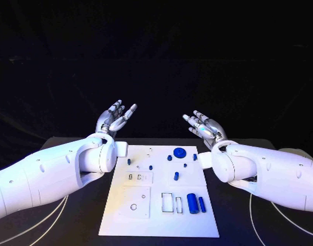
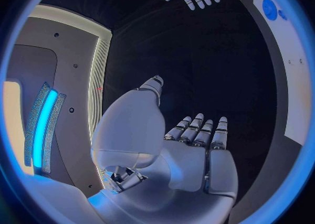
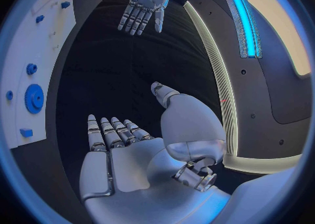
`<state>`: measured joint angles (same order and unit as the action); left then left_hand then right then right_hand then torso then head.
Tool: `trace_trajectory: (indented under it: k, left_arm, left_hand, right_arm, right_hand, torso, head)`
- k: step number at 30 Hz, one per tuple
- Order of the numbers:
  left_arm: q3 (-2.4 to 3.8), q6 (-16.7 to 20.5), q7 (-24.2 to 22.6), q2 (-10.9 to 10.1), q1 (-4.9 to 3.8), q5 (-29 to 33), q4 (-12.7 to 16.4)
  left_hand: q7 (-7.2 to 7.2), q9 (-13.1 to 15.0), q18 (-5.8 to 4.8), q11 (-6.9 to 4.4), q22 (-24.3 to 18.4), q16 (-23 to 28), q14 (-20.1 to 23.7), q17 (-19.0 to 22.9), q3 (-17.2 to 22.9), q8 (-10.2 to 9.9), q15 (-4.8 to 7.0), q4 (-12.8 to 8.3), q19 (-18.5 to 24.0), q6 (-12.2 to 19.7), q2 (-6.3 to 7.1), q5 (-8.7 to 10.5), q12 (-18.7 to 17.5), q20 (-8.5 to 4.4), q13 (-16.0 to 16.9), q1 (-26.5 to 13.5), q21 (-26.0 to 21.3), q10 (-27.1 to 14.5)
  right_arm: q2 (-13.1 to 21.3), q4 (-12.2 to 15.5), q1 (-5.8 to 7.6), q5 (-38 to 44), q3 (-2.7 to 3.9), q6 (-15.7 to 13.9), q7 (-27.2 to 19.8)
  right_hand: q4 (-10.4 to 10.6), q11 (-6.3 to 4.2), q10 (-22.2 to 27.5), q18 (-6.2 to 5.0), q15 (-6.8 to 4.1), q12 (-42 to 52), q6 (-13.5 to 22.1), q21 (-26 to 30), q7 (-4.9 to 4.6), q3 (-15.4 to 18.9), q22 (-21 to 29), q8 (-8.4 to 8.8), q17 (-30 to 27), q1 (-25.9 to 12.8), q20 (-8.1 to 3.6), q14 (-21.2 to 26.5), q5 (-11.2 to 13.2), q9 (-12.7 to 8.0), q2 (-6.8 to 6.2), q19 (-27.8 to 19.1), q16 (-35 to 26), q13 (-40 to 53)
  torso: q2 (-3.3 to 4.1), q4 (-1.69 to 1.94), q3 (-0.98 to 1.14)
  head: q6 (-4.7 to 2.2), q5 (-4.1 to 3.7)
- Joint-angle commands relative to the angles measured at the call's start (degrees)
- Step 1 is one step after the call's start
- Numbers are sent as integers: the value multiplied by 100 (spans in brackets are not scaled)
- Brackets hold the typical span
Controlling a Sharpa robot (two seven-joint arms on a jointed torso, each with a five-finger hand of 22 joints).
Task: Assemble the parts on the task board
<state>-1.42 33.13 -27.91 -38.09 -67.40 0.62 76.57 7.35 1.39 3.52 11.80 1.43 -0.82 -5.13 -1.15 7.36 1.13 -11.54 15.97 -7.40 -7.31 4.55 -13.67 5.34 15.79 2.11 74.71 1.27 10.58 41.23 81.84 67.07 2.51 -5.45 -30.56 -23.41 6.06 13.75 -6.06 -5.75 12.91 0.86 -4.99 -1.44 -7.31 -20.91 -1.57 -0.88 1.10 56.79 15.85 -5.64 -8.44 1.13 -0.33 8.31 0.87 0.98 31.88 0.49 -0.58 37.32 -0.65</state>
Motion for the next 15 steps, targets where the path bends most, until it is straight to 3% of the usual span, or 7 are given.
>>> trace_trajectory:
  k: [1,4,8,9,10,12,15]
  left_arm:
    - [-2,-580,17,40,-34,-31,-57]
    - [-2,-581,18,40,-35,-31,-58]
    - [-2,-581,18,40,-35,-31,-58]
    - [-2,-581,18,40,-35,-31,-58]
    - [-3,-516,-71,-215,-30,-27,164]
    - [-3,-485,-91,-238,-30,-27,182]
    - [-3,-473,-102,-276,-31,-27,222]
  left_hand:
    - [795,25,140,128,23,-56,-115,-36,59,43,-152,67,-77,-128,0,-67,133,102,26,313,56,111]
    - [842,67,148,177,54,-123,-353,-91,87,101,-204,60,-239,-329,-14,-61,281,110,48,363,118,304]
    - [884,257,43,247,244,-443,-1408,-306,178,387,-322,27,-1358,-1222,-21,-52,562,113,75,551,534,1053]
    - [897,351,93,279,359,-631,-1971,-420,209,544,-248,13,-2056,-1656,-13,-47,739,101,121,614,791,1549]
    - [902,374,115,288,384,-684,-2141,-452,222,581,-230,11,-2253,-1761,-7,-48,766,98,121,635,862,1693]
    - [809,553,355,219,472,-1137,-3504,-724,300,878,-97,-16,-3085,-2573,27,-39,1009,82,168,754,1172,2752]
    - [764,763,624,90,467,-1363,-4078,-848,415,1250,73,-33,-3559,-3558,75,-32,973,80,158,851,1328,3419]
  right_arm:
    - [-51,-117,85,406,-54,1119,422]
    - [-88,-201,157,471,-109,1350,514]
    - [-108,-248,195,506,-139,1476,564]
    - [-108,-248,196,507,-140,1478,565]
    - [155,-97,231,1447,-142,877,104]
    - [174,-94,243,1586,-141,821,70]
    - [209,-93,269,1809,-140,738,35]
  right_hand:
    - [-139,109,-302,-98,102,66,-283,-113,-964,-156,-53,-92,64,427,87,-293,-110,62,13,165,92,44]
    - [-215,119,-516,-82,114,94,-447,-168,-969,-182,-81,-145,104,538,85,-501,-113,102,7,268,144,64]
    - [-332,126,-974,-73,120,146,-788,-279,-972,-219,-131,-259,183,713,89,-937,-130,185,-18,467,252,102]
    - [-367,126,-1158,-74,129,170,-936,-317,-969,-233,-148,-311,216,764,81,-1125,-135,221,-26,537,302,116]
    - [-386,128,-1242,-72,124,182,-1002,-329,-967,-241,-152,-334,232,789,85,-1216,-137,237,-32,558,327,124]
    - [-433,135,-1537,-71,123,206,-1205,-382,-971,-256,-172,-404,274,857,85,-1483,-139,286,-53,650,391,140]
    - [-509,145,-2155,-77,117,285,-1590,-497,-969,-292,-216,-541,361,961,89,-2025,-171,376,-85,876,533,181]
  torso:
    - [3,1,-2]
    - [3,1,-2]
    - [3,1,-2]
    - [3,1,-2]
    - [85,101,-32]
    - [101,105,-33]
    - [137,117,-40]
  head:
    - [0,0]
    - [0,0]
    - [0,0]
    - [0,0]
    - [97,-101]
    - [104,-112]
    - [96,-130]
